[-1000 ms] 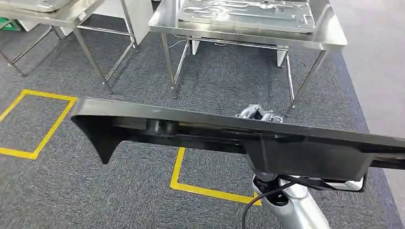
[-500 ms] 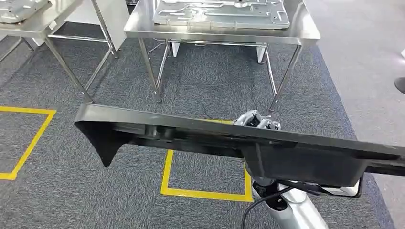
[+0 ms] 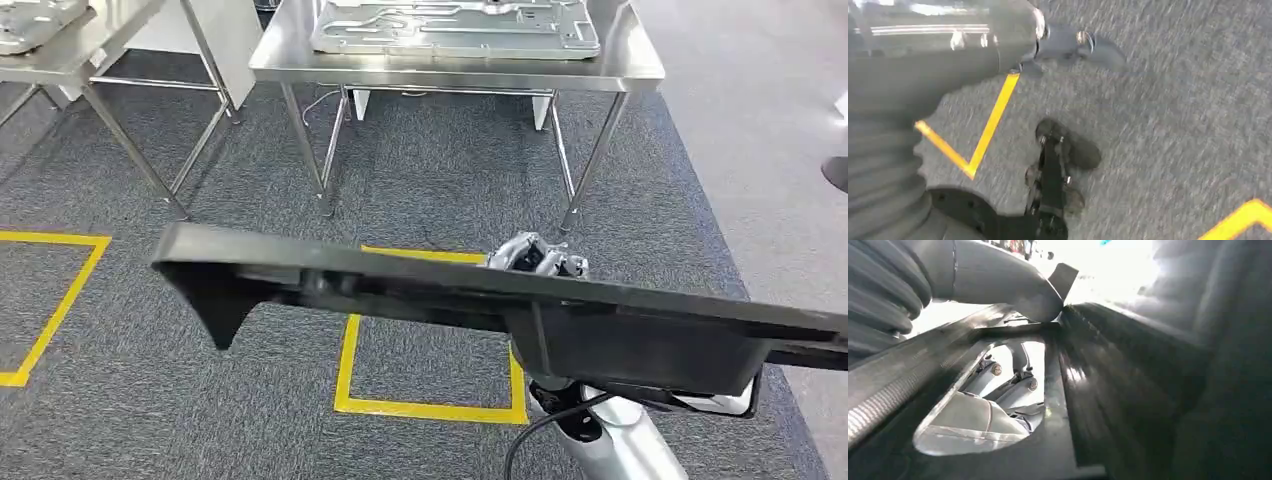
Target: Take the parts from the cabinet and place them on the table.
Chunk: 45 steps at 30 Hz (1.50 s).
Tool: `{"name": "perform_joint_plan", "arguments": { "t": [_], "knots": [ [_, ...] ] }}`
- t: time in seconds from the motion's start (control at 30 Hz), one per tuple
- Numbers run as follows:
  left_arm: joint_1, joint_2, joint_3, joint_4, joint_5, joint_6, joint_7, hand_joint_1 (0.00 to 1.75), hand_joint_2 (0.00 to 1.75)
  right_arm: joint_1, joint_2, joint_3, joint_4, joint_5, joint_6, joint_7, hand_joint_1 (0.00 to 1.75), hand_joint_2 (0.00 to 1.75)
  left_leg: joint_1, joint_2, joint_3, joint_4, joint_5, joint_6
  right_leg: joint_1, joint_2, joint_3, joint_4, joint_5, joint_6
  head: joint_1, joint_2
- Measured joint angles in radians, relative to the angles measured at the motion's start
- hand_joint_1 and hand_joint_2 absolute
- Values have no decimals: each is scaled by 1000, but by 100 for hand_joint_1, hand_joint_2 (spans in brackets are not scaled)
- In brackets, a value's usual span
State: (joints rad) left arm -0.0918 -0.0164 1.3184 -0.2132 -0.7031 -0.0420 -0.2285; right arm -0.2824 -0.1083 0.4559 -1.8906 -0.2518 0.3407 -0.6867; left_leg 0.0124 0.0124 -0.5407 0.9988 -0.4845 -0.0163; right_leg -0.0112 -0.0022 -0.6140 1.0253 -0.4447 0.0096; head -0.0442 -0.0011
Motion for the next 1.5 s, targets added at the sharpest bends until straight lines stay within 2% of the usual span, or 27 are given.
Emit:
{"name": "perform_joint_plan", "arguments": {
  "t": [0.1,0.2,0.23,0.27,0.33,0.37,0.4,0.43,0.53,0.6,0.67,0.73,0.77,0.8,0.9,0.93,0.97,1.1,1.13,1.17,1.23,1.27,1.3,1.33,1.4,1.43,1.5],
  "knots": [
    [-3,0,0,0,0,0,-1,0,175,-1,0,0,-2,-1,4,-3,175,175,6,-2,-4,29,-24,-16,-4,3,15,-13,0,-23,0,0],
    [-1,1,0,0,0,2,-1,0,175,1,1,0,-2,-1,3,-3,175,175,6,-2,-126,261,-122,-21,3,4,23,-12,-8,-37,0,0],
    [1,1,0,0,0,3,-1,0,175,4,1,0,-2,-1,3,-3,175,175,6,-3,-166,325,-131,-21,6,8,25,-12,-11,-39,0,0],
    [3,1,0,0,0,3,-1,0,175,6,1,0,-2,-1,3,-3,175,175,6,-3,-179,328,-111,-18,8,10,30,-12,-14,-39,0,0],
    [3,1,0,0,0,3,-1,0,175,8,1,0,-2,-1,3,-3,175,175,5,-3,-136,209,-21,-7,12,15,44,-12,-22,-39,0,0],
    [3,1,0,0,0,3,-1,0,175,8,1,0,-2,-1,3,-3,175,175,1,-5,-97,119,30,2,15,16,52,-12,-27,-38,0,0],
    [4,5,0,0,0,4,-2,0,175,8,1,0,-2,0,3,-3,175,175,-6,-10,-68,40,58,17,14,17,56,-13,-31,-37,0,0],
    [2,6,0,0,0,4,-2,0,175,8,1,0,-2,0,4,-3,175,175,-8,-11,-53,17,43,21,22,19,53,-8,-36,-29,0,0],
    [2,6,0,0,0,4,-3,0,175,9,2,0,-2,0,4,-3,175,175,-15,-11,-54,14,38,24,12,20,52,-15,-36,-14,0,0],
    [1,6,0,0,0,3,-3,0,175,9,2,-2,-7,0,4,-4,175,175,-3,-10,-35,-9,46,31,14,16,55,1,-47,0,0,0],
    [0,6,0,0,0,3,-3,0,175,4,1,-2,-8,0,4,-4,175,175,-2,-8,-28,-11,40,40,8,14,-7,114,-102,10,0,0],
    [0,6,0,0,0,2,-3,0,175,10,2,-2,-8,0,3,-3,175,175,-2,-8,-23,-11,31,40,2,13,-101,274,-156,17,0,0],
    [1,6,0,0,0,2,-3,0,175,11,1,-2,-8,0,3,-1,175,175,-1,-8,-19,-11,27,39,-3,13,-127,304,-150,21,0,0],
    [1,6,0,0,0,2,-3,0,175,10,1,-2,-8,0,2,1,175,175,0,-8,-12,-11,21,37,-7,11,-126,285,-119,25,0,0],
    [2,5,0,0,-2,-2,-3,0,175,9,1,-2,-13,0,3,5,175,175,7,-8,17,-7,-2,22,-18,-1,-19,36,31,32,0,0],
    [2,7,0,0,-2,-2,-3,0,175,8,1,-3,-13,0,2,5,175,175,1,-9,18,-4,-12,12,-11,-6,-1,6,8,32,0,0],
    [1,7,0,0,-3,-2,-4,0,175,9,2,-3,-16,-1,1,5,175,175,0,-10,16,-1,-17,6,-8,0,0,1,5,14,0,0],
    [-3,7,-1,0,-9,-2,-6,0,175,11,2,-5,-26,-1,-1,7,175,175,8,-2,41,-5,-36,-19,-9,7,21,-7,-12,-17,0,0],
    [-3,7,-1,0,-11,-2,-8,0,175,9,2,-5,-29,-1,-1,6,175,175,8,-3,23,42,-51,-21,-8,7,32,-8,-20,-26,0,0],
    [-3,7,-1,0,-11,-2,-9,0,175,9,2,-5,-31,-1,-1,6,175,175,8,-4,-19,116,-76,-22,-6,6,40,-8,-27,-31,0,0],
    [1,8,-1,0,-13,-2,-9,0,175,13,2,-5,-31,-1,-2,7,175,175,8,-4,-127,279,-117,-23,0,9,55,-8,-42,-37,0,0],
    [4,8,-1,0,-14,-2,-9,0,175,14,2,-5,-31,-1,-2,7,175,175,8,-4,-166,321,-113,-21,3,12,64,-8,-51,-38,0,0],
    [6,8,-1,0,-14,-2,-9,0,175,15,2,-5,-31,-1,-2,8,175,175,6,-4,-186,315,-81,-16,7,16,78,-8,-61,-39,0,0],
    [6,8,-1,0,-14,-2,-9,0,175,15,2,-5,-31,-1,-3,7,175,175,4,-4,-179,261,-27,-9,10,17,93,-8,-72,-40,0,0],
    [6,10,-1,0,-15,-2,-9,0,175,14,2,-5,-34,-1,-3,7,175,175,-11,-7,-129,87,101,18,16,18,128,-10,-97,-39,0,0],
    [6,15,-1,0,-14,-2,-9,0,175,14,2,-6,-35,-1,-3,7,175,175,-16,-7,-116,73,87,33,14,17,134,-16,-106,-36,0,0],
    [4,15,-1,0,-15,-2,-10,0,175,13,2,-7,-37,-1,-3,8,175,175,-25,-6,-93,33,64,40,10,20,135,-25,-110,-22,0,0]
  ]
}}
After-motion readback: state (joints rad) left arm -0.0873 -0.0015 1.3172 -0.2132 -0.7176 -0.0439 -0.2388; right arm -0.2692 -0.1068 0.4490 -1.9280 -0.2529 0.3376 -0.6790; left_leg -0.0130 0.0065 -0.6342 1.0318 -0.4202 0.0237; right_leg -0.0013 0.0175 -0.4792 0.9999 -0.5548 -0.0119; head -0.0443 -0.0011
